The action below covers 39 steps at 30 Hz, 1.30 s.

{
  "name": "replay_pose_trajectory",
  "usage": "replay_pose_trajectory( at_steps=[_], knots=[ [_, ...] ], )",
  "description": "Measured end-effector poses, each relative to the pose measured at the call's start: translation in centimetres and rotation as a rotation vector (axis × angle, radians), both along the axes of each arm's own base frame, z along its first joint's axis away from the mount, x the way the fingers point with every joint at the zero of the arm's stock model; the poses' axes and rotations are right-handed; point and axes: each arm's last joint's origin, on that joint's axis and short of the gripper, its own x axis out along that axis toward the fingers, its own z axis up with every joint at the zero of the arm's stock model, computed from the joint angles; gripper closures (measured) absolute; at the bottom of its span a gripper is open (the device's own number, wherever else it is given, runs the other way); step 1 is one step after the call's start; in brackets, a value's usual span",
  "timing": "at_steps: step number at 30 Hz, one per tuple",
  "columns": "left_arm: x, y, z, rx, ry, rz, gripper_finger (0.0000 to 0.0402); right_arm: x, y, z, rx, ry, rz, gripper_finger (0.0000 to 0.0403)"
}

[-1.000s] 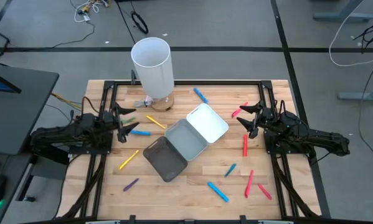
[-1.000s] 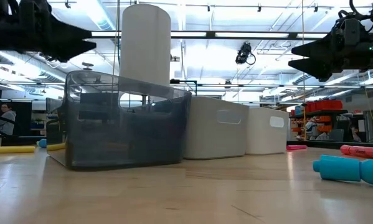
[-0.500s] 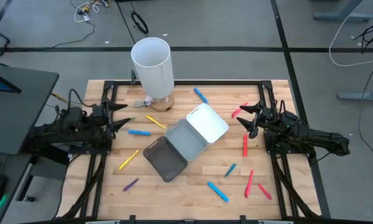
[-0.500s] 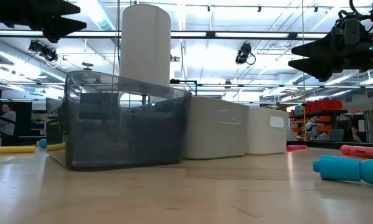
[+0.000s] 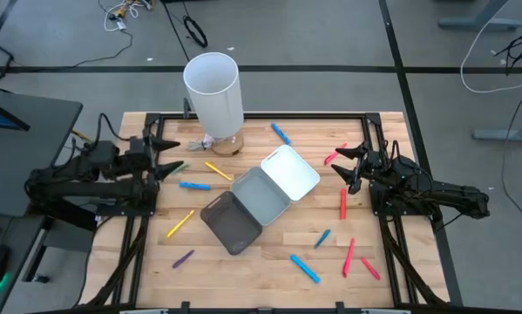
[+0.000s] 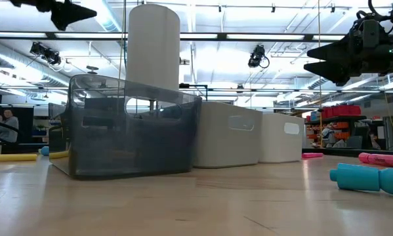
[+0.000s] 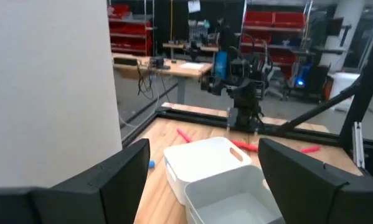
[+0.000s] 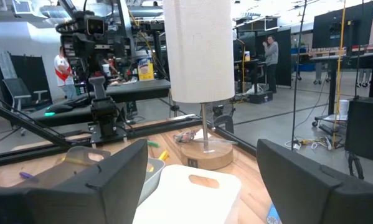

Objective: Pick & Place Markers
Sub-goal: Put the middle blue highlighter into the black bin

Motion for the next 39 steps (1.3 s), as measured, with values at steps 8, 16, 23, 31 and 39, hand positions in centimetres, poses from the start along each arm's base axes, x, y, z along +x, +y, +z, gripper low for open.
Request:
replay_pose_trajectory(
  at_steps=[8,16,23,31,39],
  knots=[
    [1.5,0.1,2.9,-0.103,0.070,0.006,0.0097,0.0,0.0,0.0,0.000,0.000,0.000,0.0101],
    [2.6,0.2,5.3,-0.109,0.195,0.013,0.0097,0.0,0.0,0.0,0.000,0.000,0.000,0.0101],
    [3.2,0.2,6.4,-0.115,0.294,0.016,0.0097,0.0,0.0,0.0,0.000,0.000,0.000,0.0101],
    [4.3,0.2,7.7,-0.120,0.414,0.018,0.0097,0.0,0.0,0.0,0.000,0.000,0.000,0.0101],
    [5.3,0.0,8.7,-0.159,0.633,-0.052,0.0097,0.0,0.0,0.0,0.000,0.000,0.000,0.0101]
  ],
)
